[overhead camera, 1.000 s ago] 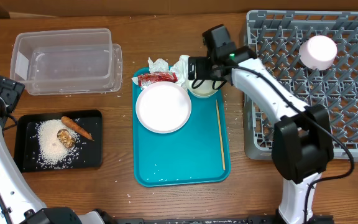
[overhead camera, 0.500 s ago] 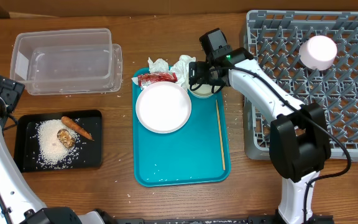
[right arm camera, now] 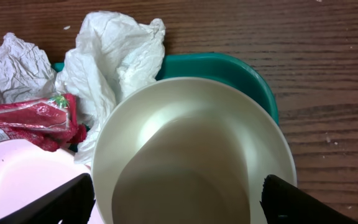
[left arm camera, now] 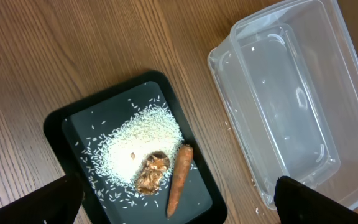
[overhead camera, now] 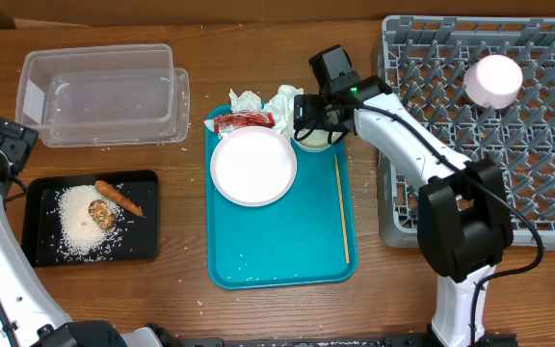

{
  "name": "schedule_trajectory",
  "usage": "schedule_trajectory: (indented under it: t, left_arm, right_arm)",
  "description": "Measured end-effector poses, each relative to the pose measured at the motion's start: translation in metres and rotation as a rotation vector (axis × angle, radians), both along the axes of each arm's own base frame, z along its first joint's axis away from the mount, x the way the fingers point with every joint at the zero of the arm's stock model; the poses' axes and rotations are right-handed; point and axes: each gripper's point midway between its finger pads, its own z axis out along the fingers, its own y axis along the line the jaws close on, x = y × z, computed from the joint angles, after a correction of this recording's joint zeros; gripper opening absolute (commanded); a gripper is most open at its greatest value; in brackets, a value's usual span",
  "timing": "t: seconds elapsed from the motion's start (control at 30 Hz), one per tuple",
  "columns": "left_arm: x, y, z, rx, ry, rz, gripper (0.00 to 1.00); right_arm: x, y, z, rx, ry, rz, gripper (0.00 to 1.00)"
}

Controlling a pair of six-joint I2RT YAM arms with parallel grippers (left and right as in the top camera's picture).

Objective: Sort waste into correct bins and load items into the dishwasher
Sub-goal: 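Grasp the small white cup with the right gripper, then place the white cup in the dish rack's right side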

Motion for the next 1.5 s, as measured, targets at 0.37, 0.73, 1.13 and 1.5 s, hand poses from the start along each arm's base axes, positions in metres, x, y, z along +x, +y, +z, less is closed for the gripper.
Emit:
schedule_trajectory:
  t: [0.37,0.73,1.13,1.5]
  left_arm:
    - [0.0,0.0,0.0,0.0,0.0,0.0,1.0]
    - [0.0,0.0,0.0,0.0,0.0,0.0,1.0]
    - [0.0,0.0,0.0,0.0,0.0,0.0,1.0]
    - [0.0,0.0,0.0,0.0,0.0,0.0,1.0]
  right_arm:
    - [0.001,0.001,-0.008,-0.002,0.009,-0.003,0.8]
    - [0.002,-0.002,-0.008,-0.021,0.001,-0.01,0.7]
    - [-0.002,-0.005,0.001,-0.044,0.024,-0.013,0.62]
    - [0.034,-0.042,0.111,0.004,-0.1,-0.109,0.58]
